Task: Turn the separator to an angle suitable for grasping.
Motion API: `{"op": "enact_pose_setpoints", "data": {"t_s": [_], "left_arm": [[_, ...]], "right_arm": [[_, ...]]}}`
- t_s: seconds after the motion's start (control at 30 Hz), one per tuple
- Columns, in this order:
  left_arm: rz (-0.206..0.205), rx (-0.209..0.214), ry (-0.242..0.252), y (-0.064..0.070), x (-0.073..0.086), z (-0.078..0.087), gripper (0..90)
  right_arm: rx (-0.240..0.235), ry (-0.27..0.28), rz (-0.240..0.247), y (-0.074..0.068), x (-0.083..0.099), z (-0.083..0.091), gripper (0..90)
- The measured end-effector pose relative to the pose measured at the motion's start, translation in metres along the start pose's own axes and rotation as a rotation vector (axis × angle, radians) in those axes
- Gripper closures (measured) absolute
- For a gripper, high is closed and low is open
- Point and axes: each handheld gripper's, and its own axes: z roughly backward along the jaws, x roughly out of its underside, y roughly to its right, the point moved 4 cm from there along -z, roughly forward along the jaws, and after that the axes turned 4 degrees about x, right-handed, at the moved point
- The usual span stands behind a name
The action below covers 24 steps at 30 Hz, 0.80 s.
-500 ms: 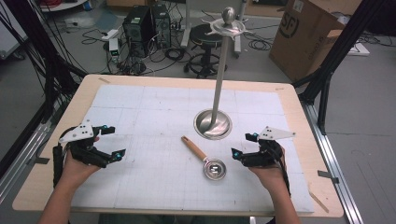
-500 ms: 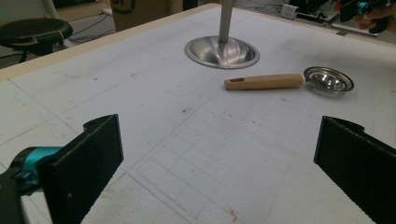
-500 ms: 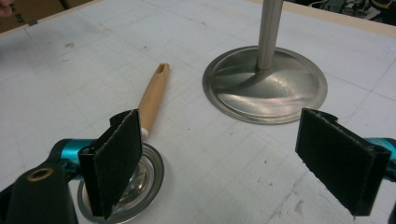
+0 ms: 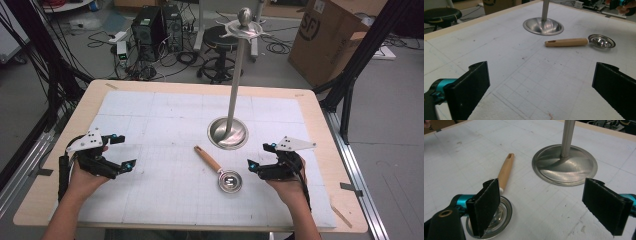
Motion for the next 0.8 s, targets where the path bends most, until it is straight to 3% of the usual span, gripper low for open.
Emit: {"op": "enact_pose_setpoints", "data": {"t_s": [0.5,0.8], "left_arm": [[-0.002,-0.003,-0.011,0.000,0.001,0.000,1.9],[0.002,-0.007,-0.002,-0.001,0.000,0.003,1.9]], "right_arm": [[-0.020,-0.052,0.019,-0.008,-0.001,-0.015,14.4],[-0.056,-0.112,0.073,-0.022,-0.010,-0.039,18.1]]}}
